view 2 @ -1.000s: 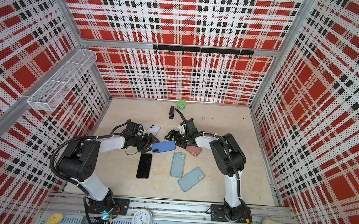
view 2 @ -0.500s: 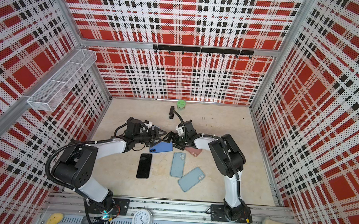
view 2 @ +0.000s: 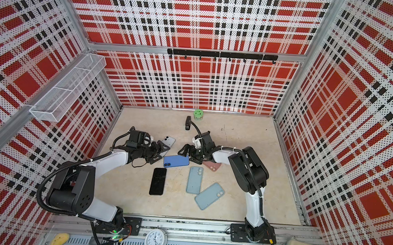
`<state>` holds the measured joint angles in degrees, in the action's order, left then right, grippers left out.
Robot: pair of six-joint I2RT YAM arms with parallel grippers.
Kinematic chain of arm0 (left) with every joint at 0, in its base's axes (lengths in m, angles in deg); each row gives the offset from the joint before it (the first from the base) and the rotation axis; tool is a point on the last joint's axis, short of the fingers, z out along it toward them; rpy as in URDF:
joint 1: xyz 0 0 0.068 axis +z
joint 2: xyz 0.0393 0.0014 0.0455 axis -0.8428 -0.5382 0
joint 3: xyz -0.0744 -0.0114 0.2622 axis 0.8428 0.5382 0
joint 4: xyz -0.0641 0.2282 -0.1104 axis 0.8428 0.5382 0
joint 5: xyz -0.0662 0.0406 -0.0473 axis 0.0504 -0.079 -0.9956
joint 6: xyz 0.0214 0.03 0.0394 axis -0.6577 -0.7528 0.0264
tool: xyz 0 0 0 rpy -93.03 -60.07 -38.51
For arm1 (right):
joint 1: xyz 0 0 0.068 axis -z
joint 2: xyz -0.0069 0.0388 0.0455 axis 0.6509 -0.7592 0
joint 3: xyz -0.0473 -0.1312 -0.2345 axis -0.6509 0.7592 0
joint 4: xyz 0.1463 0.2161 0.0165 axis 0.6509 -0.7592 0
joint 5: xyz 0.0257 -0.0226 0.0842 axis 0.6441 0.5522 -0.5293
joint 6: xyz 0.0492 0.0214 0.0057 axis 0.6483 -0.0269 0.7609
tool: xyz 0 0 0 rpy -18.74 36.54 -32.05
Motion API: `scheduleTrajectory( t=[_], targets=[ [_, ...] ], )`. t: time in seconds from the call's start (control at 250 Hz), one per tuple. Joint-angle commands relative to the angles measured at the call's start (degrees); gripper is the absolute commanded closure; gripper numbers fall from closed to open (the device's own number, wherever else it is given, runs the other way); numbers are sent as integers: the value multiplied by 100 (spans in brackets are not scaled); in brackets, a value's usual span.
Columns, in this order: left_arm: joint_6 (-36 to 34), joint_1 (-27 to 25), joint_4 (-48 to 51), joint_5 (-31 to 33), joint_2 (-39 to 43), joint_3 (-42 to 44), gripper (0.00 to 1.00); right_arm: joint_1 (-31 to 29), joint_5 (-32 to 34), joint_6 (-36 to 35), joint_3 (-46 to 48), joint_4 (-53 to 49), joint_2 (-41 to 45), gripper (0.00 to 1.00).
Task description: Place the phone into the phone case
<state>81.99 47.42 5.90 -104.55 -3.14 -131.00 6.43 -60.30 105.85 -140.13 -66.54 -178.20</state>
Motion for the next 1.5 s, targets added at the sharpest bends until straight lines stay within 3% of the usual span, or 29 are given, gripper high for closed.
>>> scheduleTrajectory(
  t=[0.0, 0.556, 1.005, 1.493],
  targets=[
    [-614, 3, 880, 151, -174, -151, 16, -61, 193, -48, 72, -828, -275, 0],
    [-309, -140, -449, -324, -1201, 69, 18, -96, 31, -37, -250, -864, -469, 0],
    [-141, -159, -1014, -549, -1282, 358, 19, -326, -667, 28, -666, -435, -270, 2],
    [-62, -122, -1241, -609, -1236, 543, 19, -351, -648, 442, -375, 396, 124, 11]
  ],
)
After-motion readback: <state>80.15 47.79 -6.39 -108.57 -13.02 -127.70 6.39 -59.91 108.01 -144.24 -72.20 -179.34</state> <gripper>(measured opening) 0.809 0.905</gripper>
